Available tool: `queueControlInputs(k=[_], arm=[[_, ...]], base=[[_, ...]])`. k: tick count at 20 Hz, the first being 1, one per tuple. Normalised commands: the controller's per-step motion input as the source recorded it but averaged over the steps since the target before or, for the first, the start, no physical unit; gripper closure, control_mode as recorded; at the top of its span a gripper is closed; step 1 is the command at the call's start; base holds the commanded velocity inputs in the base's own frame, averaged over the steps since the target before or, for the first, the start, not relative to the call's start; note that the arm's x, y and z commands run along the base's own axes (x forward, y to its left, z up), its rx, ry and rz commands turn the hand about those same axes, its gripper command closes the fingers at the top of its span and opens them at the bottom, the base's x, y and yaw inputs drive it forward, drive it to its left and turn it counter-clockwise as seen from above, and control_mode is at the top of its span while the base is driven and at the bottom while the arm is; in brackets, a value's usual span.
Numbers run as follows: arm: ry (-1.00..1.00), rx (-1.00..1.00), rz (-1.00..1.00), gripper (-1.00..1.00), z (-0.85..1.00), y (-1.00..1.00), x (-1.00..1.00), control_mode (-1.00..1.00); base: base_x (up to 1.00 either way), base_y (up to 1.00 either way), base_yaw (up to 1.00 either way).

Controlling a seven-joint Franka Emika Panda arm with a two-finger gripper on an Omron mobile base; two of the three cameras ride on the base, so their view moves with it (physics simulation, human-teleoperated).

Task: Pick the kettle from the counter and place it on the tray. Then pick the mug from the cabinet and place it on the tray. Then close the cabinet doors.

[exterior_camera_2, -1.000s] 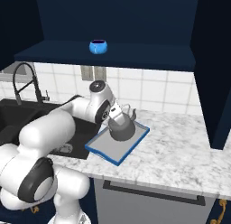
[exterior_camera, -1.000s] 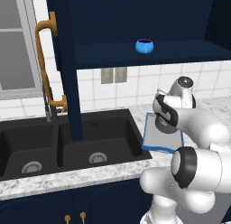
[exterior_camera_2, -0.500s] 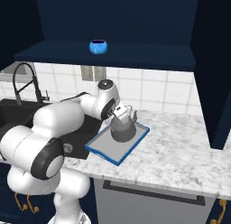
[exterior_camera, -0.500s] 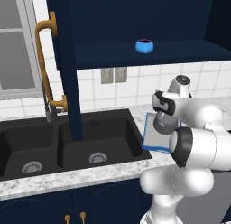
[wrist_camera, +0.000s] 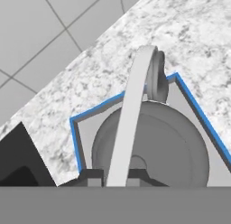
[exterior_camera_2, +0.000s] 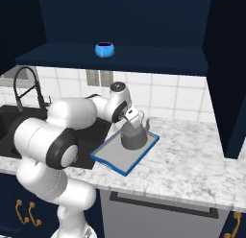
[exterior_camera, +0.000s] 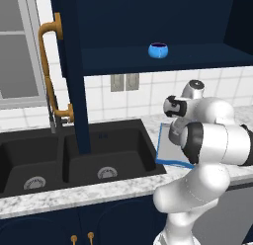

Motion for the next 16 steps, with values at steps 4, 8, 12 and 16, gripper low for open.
queueControlInputs(k=[4, 8, 12, 16], arm=[[0.0, 0.0, 0.04, 1.0, -0.23, -0.09, 0.2, -1.0], [0.0, 0.0, 0.05, -1.0, -0.28, -0.1, -0.06, -1.0], [0.0, 0.0, 0.05, -1.0, -0.25, -0.13, -0.07, -1.0], [0.0, 0.0, 0.04, -1.0, -0.12, -0.14, -0.05, -1.0]], base=[[0.0, 0.0, 0.0], [0.0, 0.0, 0.0], [0.0, 0.0, 0.0], [0.0, 0.0, 0.0]])
